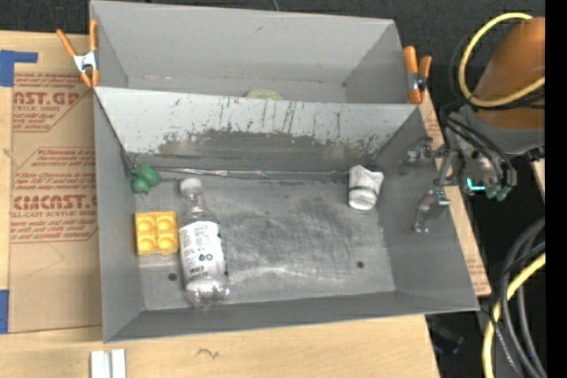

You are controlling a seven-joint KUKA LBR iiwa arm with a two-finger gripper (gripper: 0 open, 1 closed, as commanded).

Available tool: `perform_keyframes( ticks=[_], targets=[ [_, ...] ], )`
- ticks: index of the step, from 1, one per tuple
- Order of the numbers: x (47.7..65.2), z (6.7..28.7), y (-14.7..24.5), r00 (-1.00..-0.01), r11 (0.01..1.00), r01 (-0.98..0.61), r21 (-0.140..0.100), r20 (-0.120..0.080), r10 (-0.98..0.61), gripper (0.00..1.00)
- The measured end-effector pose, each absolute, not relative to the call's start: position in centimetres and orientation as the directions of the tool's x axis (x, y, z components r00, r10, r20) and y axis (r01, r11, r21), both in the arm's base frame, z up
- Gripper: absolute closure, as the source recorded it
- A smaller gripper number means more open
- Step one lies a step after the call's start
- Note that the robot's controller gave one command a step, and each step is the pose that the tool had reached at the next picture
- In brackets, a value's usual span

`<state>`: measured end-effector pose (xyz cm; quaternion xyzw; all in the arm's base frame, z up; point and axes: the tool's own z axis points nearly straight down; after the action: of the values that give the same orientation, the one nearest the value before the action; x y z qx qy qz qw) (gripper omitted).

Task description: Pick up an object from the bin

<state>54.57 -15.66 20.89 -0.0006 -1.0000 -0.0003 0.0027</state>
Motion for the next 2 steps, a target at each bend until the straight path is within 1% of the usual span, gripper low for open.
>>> perform_keyframes(
  ticks=[1,2],
  targets=[
    [54.8,21.3,-15.6,-1.000,1.000,-0.001,-0.001,-0.002,-0.001,0.00],
    [56.6,14.5,-15.6,-0.992,0.992,0.124,0.000,-0.006,0.124,0.00]
  ],
)
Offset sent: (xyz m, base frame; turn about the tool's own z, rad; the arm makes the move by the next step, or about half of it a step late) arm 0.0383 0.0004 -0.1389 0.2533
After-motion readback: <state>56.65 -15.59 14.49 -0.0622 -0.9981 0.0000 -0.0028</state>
